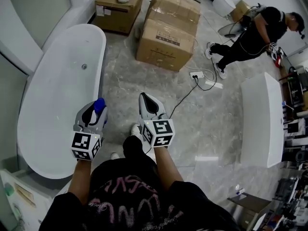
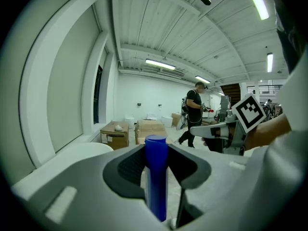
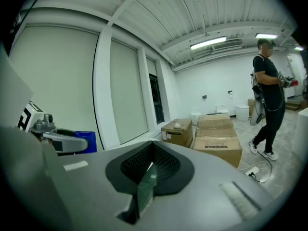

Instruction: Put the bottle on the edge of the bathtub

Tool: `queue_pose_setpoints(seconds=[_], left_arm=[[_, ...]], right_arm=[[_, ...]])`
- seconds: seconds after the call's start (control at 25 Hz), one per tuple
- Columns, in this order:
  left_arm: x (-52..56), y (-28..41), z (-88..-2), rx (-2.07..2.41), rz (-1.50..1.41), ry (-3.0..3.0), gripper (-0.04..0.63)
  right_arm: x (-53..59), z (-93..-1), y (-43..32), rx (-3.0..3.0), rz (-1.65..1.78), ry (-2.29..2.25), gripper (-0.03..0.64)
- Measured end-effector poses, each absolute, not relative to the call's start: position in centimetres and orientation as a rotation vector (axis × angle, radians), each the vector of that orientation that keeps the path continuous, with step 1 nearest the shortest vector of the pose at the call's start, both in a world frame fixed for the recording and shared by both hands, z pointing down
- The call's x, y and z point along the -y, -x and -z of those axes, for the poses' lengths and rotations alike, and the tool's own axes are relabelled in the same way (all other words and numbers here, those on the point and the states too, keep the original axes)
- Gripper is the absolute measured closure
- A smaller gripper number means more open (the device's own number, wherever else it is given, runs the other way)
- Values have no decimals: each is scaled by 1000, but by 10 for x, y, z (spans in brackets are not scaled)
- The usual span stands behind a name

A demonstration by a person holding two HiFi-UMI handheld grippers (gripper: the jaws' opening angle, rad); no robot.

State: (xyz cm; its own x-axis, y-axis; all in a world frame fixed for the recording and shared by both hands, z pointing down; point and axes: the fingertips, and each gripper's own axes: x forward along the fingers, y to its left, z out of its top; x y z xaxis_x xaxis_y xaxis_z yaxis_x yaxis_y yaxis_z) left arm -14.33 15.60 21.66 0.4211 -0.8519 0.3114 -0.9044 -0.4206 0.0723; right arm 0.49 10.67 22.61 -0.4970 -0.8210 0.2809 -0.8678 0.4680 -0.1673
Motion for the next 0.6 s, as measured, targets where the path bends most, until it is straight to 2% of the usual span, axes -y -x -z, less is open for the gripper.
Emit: queue_pose_setpoints(seconds=[0.6], left_arm=[[-34,108,-247,1591,-461,-2300,448]], right_arm=[[22,-263,-39,2567,-569,-1327,603]])
